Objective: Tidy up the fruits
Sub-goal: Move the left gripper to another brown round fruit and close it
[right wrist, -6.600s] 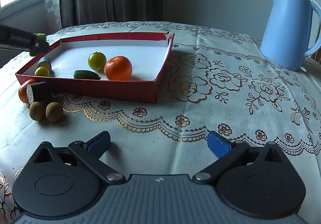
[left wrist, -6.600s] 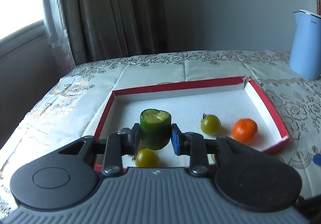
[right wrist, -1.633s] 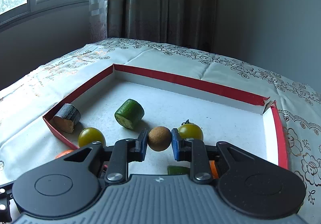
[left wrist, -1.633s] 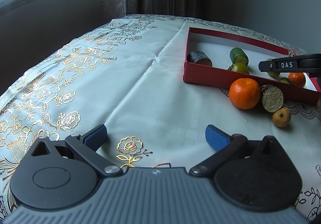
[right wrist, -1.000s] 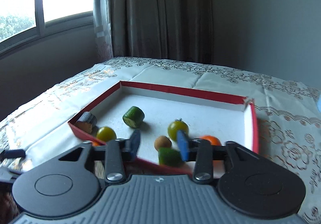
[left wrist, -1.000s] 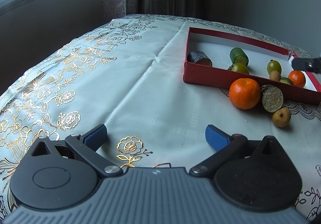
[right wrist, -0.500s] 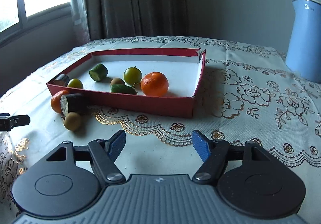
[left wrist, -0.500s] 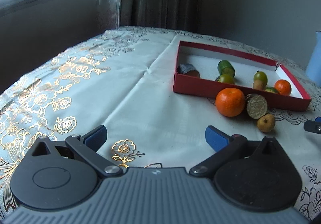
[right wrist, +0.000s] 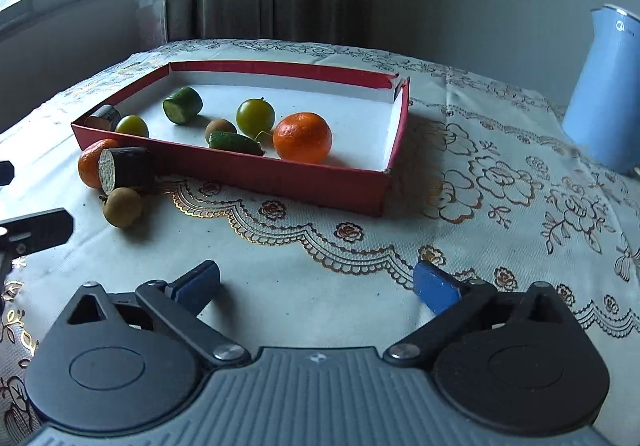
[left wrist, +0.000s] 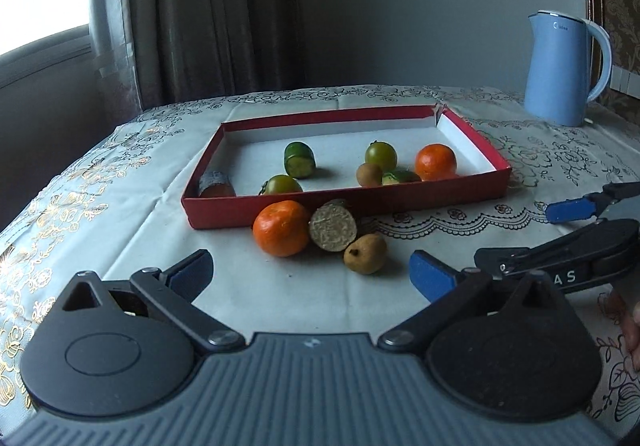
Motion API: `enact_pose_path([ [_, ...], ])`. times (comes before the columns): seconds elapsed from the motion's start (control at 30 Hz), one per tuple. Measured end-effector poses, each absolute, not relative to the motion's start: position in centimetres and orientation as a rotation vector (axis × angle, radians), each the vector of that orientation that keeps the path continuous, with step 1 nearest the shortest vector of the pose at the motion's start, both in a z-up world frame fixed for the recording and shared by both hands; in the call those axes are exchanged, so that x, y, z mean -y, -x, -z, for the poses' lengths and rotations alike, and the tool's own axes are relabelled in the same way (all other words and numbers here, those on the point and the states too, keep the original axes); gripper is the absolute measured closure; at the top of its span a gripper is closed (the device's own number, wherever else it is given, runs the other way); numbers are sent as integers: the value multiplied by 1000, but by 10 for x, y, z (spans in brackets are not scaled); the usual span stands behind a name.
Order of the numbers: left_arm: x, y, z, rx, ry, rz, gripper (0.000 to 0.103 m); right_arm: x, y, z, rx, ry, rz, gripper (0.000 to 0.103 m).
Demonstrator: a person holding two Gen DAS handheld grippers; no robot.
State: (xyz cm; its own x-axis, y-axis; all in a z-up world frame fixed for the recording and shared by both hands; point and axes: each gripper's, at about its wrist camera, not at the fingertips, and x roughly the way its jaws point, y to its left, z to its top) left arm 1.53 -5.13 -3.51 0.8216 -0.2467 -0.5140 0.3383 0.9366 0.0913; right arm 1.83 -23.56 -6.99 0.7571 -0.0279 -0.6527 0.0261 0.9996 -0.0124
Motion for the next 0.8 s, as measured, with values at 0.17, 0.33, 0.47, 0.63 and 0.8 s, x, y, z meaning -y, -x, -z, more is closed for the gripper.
enact_pose_path([
  [0.17,64,-31,41,-555,-187,289,0,238,-19,70,-715,-9,26,0],
  [0.33,67,-46,47,-601,-127,263,0,241,-19,70,-715,-20,28,0],
  [0.47,71,-57,56,-652,-139,198,0,240,-19,70,-716,-17,24,0],
  [0.63,77,-61,61,-660,-156,161,0,240,-16,70,-715,-23,21,0],
  [0.8,80,-66,61,-671,-141,142,1,240,-16,70,-715,-21,20,0],
])
